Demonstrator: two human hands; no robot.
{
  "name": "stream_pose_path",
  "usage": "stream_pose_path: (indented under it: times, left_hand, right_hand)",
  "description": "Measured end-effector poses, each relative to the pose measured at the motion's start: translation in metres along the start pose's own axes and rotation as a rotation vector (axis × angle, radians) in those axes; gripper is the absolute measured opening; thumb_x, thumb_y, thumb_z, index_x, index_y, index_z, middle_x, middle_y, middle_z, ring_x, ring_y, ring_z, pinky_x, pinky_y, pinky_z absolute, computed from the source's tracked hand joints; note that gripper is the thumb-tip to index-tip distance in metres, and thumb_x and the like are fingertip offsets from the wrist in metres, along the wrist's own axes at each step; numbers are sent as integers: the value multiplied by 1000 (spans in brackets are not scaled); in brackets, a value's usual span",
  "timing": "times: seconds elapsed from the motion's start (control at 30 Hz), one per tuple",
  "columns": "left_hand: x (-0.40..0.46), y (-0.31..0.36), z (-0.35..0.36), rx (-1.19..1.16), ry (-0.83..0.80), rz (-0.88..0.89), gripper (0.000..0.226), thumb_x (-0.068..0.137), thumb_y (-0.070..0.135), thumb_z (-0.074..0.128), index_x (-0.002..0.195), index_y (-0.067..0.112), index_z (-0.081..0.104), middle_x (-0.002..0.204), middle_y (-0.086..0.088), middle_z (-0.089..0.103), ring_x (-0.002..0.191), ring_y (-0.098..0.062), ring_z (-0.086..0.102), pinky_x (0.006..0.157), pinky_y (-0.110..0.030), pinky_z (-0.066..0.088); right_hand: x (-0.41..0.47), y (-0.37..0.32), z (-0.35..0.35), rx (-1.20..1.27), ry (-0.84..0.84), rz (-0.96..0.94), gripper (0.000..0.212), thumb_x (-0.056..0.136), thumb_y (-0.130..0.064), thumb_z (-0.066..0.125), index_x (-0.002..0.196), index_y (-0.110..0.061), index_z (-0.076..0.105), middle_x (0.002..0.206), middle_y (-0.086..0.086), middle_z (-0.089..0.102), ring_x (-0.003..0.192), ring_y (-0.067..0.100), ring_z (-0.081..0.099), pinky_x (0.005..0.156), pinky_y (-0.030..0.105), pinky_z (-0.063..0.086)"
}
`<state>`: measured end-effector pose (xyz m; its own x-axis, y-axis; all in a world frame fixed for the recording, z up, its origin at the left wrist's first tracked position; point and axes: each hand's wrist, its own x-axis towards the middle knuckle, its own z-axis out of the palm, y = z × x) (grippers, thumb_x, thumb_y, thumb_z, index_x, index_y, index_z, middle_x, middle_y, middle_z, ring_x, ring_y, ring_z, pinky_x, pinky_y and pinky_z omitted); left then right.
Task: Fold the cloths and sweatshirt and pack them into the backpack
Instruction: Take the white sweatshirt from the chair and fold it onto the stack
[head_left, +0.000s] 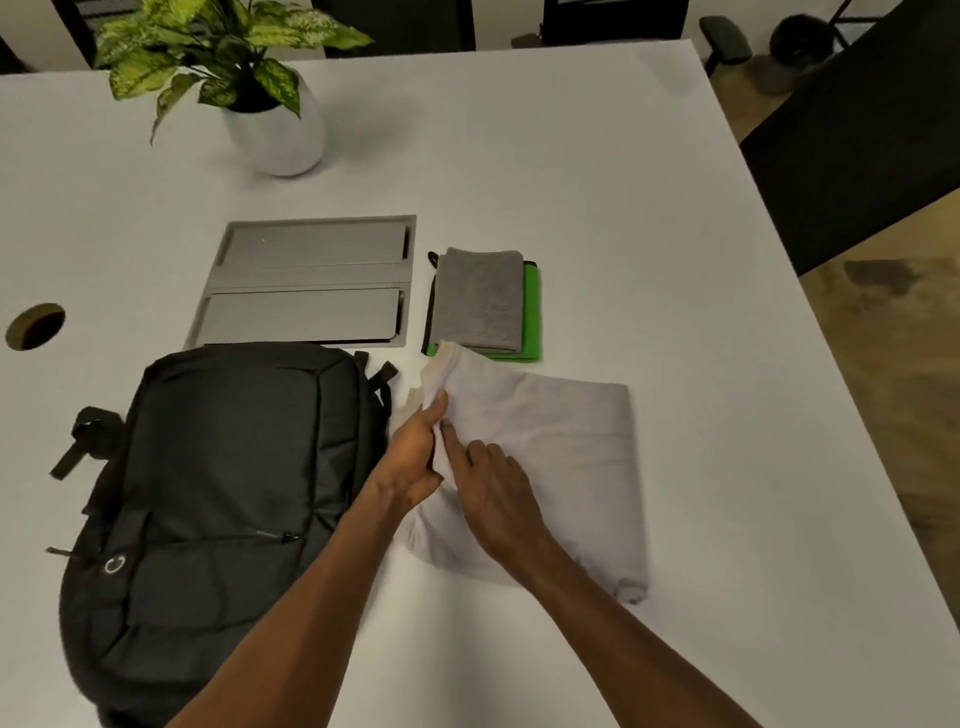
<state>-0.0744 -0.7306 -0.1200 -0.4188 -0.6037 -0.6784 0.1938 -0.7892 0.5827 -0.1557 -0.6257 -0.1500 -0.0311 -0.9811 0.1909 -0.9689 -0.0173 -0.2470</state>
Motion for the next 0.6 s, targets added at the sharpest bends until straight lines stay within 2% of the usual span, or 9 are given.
stream_pose_path:
  times: [0.07, 0.1, 0.17, 0.23, 0.33, 0.43, 0.5, 0.6]
  left_hand:
    - [7, 0, -20, 68, 117, 42, 34, 100, 33, 50, 124, 11, 61, 112, -12, 72, 108, -29, 66, 94, -43, 52]
    - [11, -1, -31, 174, 211, 86, 34, 100, 31, 52, 125, 11, 60, 114, -12, 70, 107, -29, 66, 95, -43, 52]
    - [14, -5, -48, 532, 426, 198, 30, 97, 23, 57, 124, 9, 60, 118, -13, 67, 101, -26, 65, 89, -37, 52]
    - [14, -11, -55, 837, 540, 317, 40, 91, 16, 63, 128, 6, 55, 121, -13, 64, 106, -28, 61, 85, -33, 47]
    - [11, -25, -49, 1063, 520, 457, 67, 84, 13, 67, 143, 6, 37, 137, -15, 51, 124, -32, 50, 103, -39, 41]
    - [9, -48, -49, 1154, 538, 361, 89, 84, 19, 69, 153, 8, 13, 150, -21, 33, 135, -36, 37, 113, -43, 32]
    - [5, -59, -50, 1179, 571, 297, 91, 88, 24, 67, 154, 7, 5, 153, -23, 26, 138, -38, 32, 113, -42, 28]
    - [2, -65, -51, 1205, 574, 322, 89, 91, 26, 65, 153, 5, 5, 153, -24, 26, 138, -38, 32, 113, -41, 27]
  right_hand:
    - [2, -8, 13, 43, -66, -44, 70, 86, -27, 58, 147, -12, 29, 91, 5, 61, 78, 18, 59, 68, 31, 55]
    - [-1, -12, 20, 75, -130, -80, 73, 86, -29, 62, 148, -11, 27, 95, 6, 61, 82, 19, 60, 71, 31, 55]
    - [-8, -12, 34, 134, -285, -169, 81, 82, -23, 67, 150, -9, 25, 107, 10, 59, 91, 23, 58, 76, 35, 54]
    - [-13, -10, 36, 187, -369, -192, 76, 81, -21, 64, 148, -9, 31, 114, 13, 57, 98, 27, 55, 81, 38, 53]
    - [-23, -4, 28, 398, -198, 41, 55, 85, -33, 43, 136, -12, 50, 116, 8, 64, 104, 24, 59, 91, 34, 50]
    - [-37, 26, 28, 325, -13, 284, 56, 84, -33, 47, 136, -13, 50, 128, 10, 59, 120, 27, 53, 105, 37, 39]
    - [-43, 53, 19, 252, 14, 533, 58, 80, -27, 59, 136, -10, 49, 130, 13, 54, 121, 33, 49, 103, 45, 41]
    - [-58, 90, -1, 74, 9, 869, 65, 76, -26, 71, 134, -9, 47, 127, 16, 50, 115, 37, 45, 91, 49, 43]
